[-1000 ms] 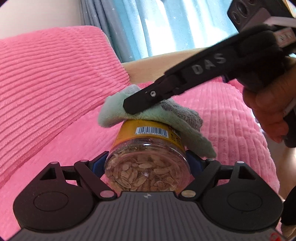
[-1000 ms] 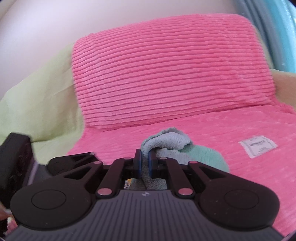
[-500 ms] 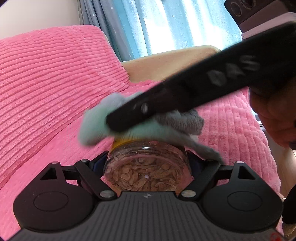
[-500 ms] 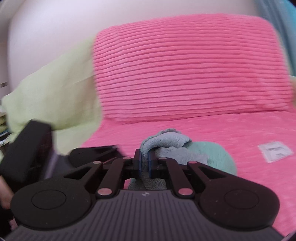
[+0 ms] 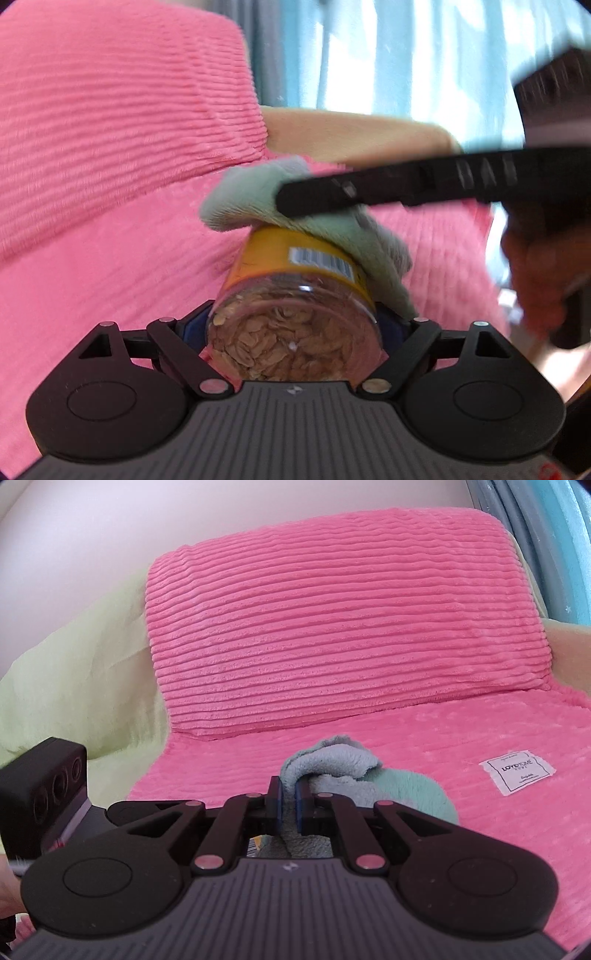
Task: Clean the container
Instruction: 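Rub the cloth back and forth over the jar side with the right gripper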
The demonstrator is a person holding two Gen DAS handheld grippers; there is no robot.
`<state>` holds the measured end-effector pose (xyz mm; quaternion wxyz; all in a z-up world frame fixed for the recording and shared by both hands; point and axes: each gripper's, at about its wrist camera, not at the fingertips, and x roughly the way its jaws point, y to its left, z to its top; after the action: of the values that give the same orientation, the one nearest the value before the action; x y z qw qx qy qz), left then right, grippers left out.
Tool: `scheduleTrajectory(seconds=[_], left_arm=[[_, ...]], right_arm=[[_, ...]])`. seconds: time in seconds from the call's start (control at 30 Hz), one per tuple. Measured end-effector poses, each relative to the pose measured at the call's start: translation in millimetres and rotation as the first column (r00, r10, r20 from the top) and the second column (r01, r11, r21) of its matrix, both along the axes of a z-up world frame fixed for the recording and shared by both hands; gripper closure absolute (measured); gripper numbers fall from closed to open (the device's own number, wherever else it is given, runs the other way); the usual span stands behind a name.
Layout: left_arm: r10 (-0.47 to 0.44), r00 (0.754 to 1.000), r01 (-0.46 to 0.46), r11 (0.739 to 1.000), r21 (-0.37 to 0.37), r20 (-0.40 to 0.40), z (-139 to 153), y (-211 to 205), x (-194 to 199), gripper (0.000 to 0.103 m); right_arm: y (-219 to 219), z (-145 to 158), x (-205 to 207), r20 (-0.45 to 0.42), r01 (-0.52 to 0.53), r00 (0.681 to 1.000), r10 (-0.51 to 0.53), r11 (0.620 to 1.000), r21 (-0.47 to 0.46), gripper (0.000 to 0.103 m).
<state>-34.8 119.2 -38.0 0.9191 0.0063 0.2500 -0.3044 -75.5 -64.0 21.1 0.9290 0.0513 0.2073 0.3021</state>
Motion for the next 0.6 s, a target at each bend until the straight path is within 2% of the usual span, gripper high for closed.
scheduleTrajectory(seconds=[0.07,0.13,0.37,0.47,0.6], left_arm=[[0.008,0.999,-0.012,0.995,-0.095,-0.038,1.6,14.1,1.9,0.016],[0.009,0.998,-0.015,0.993,-0.118,-0.055,0.9,21.5,-1.3,0.016],[0.005,0.998,-0.012,0.995,-0.101,-0.068,3.5,20.0,10.7,0.016],[0.022,0.998,-0.029,0.994,-0.102,-0.064,-1.2,8.2,-25.3,0.016],[0.019,0.999,-0.021,0.997,-0.073,-0.027,1.3,6.4,-32.1,0.017]], right_arm=[[0.1,0.3,0.0,0.0,0.001,1.0,-0.001,1.0,-0.001,0.098],[-0.9,-1.2,-3.3,0.0,0.001,1.0,-0.001,1.0,-0.003,0.098],[-0.6,-1.3,-3.8,0.0,0.002,1.0,-0.002,1.0,-0.007,0.098],[-0.5,-1.1,-4.3,-0.003,-0.001,1.0,0.001,1.0,-0.005,0.098],[-0.5,-0.8,-5.1,-0.009,-0.01,1.0,0.01,1.0,-0.001,0.098]])
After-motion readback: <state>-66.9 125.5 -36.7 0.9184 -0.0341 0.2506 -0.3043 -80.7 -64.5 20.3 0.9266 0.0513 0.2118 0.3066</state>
